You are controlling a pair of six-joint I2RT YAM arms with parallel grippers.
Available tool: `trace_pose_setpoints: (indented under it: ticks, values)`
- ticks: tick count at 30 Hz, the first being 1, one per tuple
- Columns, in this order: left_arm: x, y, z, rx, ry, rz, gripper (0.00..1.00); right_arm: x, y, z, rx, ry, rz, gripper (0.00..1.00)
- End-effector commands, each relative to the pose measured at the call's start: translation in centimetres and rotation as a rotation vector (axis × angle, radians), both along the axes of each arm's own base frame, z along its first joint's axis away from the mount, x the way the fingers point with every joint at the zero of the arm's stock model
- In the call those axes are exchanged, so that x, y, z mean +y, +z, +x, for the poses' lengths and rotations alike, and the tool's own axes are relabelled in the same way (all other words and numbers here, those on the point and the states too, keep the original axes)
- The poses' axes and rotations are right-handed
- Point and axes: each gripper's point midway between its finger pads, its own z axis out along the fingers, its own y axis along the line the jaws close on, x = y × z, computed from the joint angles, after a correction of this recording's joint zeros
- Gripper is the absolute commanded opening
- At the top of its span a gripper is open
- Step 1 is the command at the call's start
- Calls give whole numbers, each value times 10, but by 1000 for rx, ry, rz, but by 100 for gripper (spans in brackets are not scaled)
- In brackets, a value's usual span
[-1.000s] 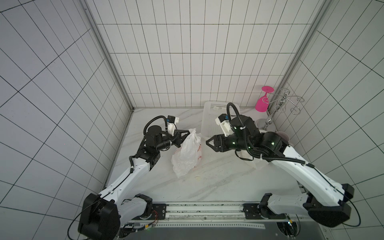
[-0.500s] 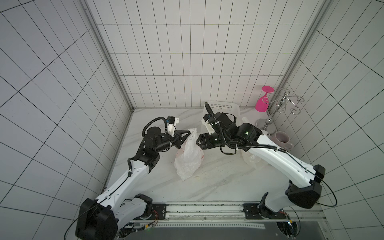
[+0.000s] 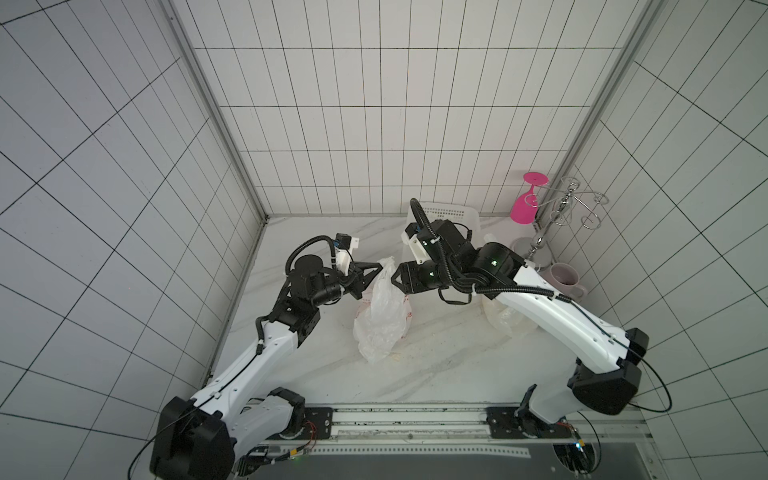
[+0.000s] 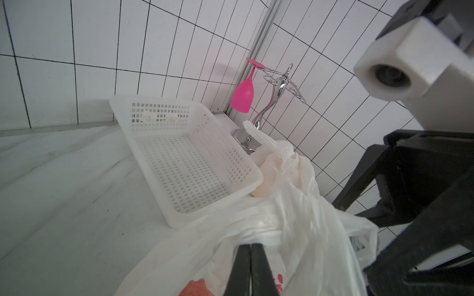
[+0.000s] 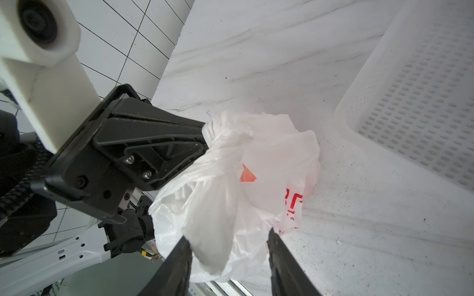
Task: Place the peach into a plastic bag & tie a knot
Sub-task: Tie the plastic bag at the center of the board.
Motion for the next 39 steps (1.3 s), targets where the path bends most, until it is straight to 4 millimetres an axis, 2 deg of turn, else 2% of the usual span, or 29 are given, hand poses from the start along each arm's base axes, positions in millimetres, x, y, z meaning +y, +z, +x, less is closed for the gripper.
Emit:
trace_pose_setpoints:
  ticks: [1,8,11,13,15,18,21,27,31,33,39]
  values:
    - [-1,3,-3,-24,-3,-8,0,1,26,10,-27,-24,73,37]
    - [-1,5,-3,-26,-1,-11,0,-5,13,17,5,-28,93,2]
    - [10,14,3,-20,51,-36,0,-20,-10,24,10,-54,23,0]
    - [29,27,7,18,106,-54,0,-47,-38,32,6,-110,-98,0]
    - [39,34,5,45,123,-40,0,-76,-64,40,9,-166,-205,0]
    - [44,28,-2,74,122,19,0,-116,-97,48,16,-235,-361,0]
    - [64,7,4,134,192,72,0,-156,-118,51,6,-304,-536,0]
    - [106,-58,25,336,391,169,0,-208,-150,44,82,-421,-640,0]
    - [149,-109,23,541,527,200,0,-248,-165,30,142,-536,-676,0]
    - [166,-127,21,589,602,229,0,-263,-172,23,163,-570,-693,0]
    - [183,-145,20,628,683,226,0,-290,-189,11,215,-623,-738,0]
